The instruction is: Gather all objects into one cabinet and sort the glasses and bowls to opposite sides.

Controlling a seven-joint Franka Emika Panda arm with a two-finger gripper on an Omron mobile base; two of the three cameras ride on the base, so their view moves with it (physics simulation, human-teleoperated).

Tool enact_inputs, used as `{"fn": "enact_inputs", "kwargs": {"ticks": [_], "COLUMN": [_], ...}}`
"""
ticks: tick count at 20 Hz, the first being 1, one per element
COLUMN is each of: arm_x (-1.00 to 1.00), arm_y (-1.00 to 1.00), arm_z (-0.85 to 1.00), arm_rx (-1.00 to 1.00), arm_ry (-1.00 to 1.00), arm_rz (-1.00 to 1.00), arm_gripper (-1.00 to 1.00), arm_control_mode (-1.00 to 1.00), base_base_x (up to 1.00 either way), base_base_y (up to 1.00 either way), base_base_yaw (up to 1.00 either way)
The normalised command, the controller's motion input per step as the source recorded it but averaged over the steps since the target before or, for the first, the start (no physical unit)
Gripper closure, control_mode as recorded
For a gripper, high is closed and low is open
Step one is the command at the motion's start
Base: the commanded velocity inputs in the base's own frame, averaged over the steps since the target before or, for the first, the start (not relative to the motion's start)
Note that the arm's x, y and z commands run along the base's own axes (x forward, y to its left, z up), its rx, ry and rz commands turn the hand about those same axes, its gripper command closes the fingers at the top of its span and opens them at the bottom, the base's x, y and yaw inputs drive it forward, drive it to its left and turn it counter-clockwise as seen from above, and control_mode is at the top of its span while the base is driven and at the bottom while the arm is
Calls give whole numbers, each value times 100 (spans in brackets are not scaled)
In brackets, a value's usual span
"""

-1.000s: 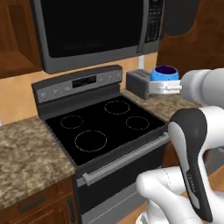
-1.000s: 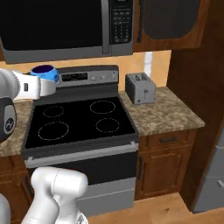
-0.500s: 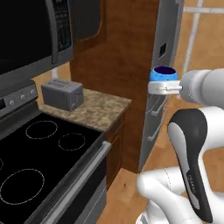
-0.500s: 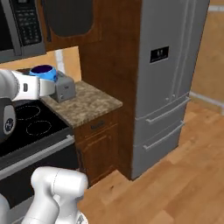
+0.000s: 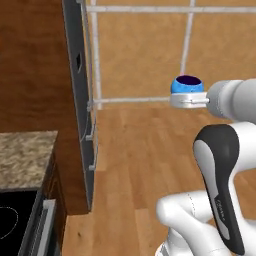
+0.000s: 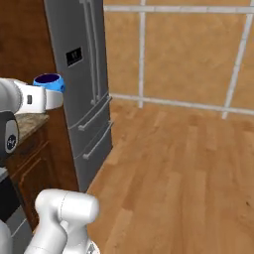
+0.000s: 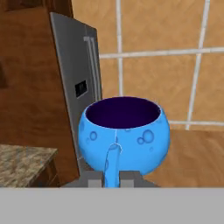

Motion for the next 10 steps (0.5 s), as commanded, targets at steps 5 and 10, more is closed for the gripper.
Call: {"fn": "enact_inputs", "kwargs": {"ticks": [5, 10], "arm_x": [0, 0], "arm_y": [0, 0], "arm_z": [0, 0], "arm_rx": [0, 0], "arm_ry": [0, 0], "arm_rz": [0, 0], "arm_gripper": [100, 100], "arm_control_mode": [100, 100], "base_base_x": [0, 0], "base_base_y": [-27, -22], "base_base_yaw": [-89, -89]}}
